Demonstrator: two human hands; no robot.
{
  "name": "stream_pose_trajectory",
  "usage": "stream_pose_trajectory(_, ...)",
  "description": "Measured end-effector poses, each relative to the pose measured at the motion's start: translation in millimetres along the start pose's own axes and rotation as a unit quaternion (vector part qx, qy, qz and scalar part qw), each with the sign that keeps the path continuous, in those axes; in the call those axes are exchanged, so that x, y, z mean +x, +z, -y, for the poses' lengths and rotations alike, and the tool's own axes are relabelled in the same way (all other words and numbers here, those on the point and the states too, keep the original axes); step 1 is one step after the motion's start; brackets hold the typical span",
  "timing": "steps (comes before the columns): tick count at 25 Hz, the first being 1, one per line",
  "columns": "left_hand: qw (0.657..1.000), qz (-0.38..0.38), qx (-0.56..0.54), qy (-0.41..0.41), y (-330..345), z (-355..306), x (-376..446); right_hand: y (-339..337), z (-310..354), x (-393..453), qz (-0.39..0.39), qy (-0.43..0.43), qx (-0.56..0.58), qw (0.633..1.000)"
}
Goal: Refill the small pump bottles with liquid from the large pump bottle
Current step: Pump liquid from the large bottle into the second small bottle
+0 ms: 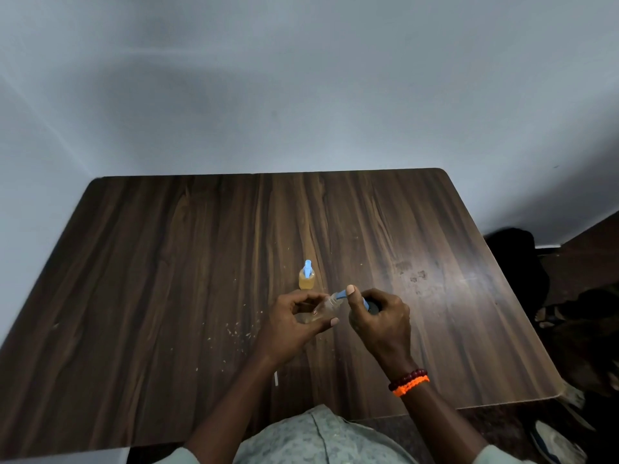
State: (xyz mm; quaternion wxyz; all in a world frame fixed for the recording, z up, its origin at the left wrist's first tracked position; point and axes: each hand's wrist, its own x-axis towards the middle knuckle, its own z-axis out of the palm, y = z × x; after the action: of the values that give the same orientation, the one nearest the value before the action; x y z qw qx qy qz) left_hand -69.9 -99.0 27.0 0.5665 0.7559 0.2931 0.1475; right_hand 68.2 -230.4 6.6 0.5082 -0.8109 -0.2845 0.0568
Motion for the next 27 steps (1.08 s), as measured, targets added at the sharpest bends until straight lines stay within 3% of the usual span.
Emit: stream_pose_trajectory(27, 1.000, -0.017, -0.006, 0.020, -3.7, 7.6, 4.1, 3.1, 9.0, -0.4, 0.025, 0.040, 0.002, 0.999)
